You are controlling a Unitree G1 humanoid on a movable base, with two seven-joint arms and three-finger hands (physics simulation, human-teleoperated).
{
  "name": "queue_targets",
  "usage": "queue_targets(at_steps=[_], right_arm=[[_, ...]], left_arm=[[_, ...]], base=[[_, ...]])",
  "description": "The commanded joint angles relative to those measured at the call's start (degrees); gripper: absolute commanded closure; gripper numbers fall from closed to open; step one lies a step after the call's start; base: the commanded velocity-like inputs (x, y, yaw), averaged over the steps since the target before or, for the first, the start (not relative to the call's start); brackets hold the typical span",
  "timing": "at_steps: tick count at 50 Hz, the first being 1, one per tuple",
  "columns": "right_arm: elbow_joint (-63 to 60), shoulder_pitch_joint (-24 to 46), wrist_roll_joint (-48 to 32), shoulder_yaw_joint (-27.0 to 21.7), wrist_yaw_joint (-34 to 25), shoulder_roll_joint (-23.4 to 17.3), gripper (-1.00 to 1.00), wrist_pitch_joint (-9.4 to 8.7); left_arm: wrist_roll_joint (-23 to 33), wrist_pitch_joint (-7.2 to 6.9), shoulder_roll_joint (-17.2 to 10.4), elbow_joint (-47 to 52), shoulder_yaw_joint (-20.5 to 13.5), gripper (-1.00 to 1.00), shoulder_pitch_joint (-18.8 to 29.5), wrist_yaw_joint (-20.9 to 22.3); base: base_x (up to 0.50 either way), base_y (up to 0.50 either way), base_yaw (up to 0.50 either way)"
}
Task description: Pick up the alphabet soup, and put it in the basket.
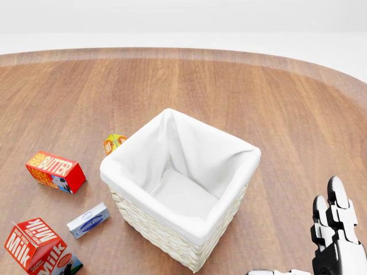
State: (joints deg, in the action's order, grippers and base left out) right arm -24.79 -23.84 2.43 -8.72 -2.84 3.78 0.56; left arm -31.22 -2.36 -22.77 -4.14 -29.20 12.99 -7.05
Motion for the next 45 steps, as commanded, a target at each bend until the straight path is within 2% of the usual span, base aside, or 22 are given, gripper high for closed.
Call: queue_targets(at_steps=[1, 3, 4, 25, 26, 32, 36, 44, 45], right_arm=[[-4.56, -5.29, -1.24, 0.42, -2.17, 1.72, -1.00, -1.72], [-6.19, -5.34, -2.15, 1.15, -1.93, 1.78, -1.00, -3.30], [-6.28, -5.34, -2.17, 1.20, -1.91, 1.77, -1.00, -3.35], [-6.16, -6.34, -0.90, 0.83, -2.40, 1.82, -1.00, -3.13], [-5.50, -6.65, -0.27, 0.78, -3.53, 1.59, -1.00, -2.93], [-1.32, -10.93, -1.16, 1.65, -7.12, 1.88, -1.00, 4.44], [2.46, -10.26, -2.12, 1.37, -6.46, 1.86, -1.00, 4.44], [-0.83, -13.57, -4.75, 2.97, -6.38, 1.84, -1.00, 4.44], [-0.12, -13.67, -6.20, 2.82, -5.47, 1.80, -1.00, 4.44]], left_arm=[[-0.22, 0.06, -0.16, -0.07, 0.17, -1.00, -0.22, -0.24], [-0.36, -0.63, -0.12, 0.79, -0.08, -1.00, -0.47, -0.48], [-0.34, -0.66, -0.10, 0.82, -0.11, -1.00, -0.47, -0.47], [-0.21, -0.70, 0.00, 0.95, -0.28, -1.00, -0.46, -0.31], [-0.22, -0.68, -0.01, 0.97, -0.30, -1.00, -0.46, -0.31], [-0.18, -0.66, 0.02, 1.26, -0.37, -1.00, -0.52, -0.25], [-0.09, -0.53, 0.10, 1.59, -0.37, -1.00, -0.76, -0.12], [-0.22, -0.66, 0.20, 1.95, -0.55, -1.00, -0.92, -0.02], [-0.10, -0.30, 0.24, 1.44, -0.47, -1.00, -0.71, 0.11]], base=[[0.00, 0.00, 0.00], [0.00, 0.00, 0.00], [0.00, 0.00, 0.00], [0.00, 0.00, 0.00], [0.00, 0.00, 0.00], [0.00, 0.00, 0.00], [0.00, 0.00, 0.00], [0.00, 0.00, 0.00], [0.00, 0.00, 0.00]])
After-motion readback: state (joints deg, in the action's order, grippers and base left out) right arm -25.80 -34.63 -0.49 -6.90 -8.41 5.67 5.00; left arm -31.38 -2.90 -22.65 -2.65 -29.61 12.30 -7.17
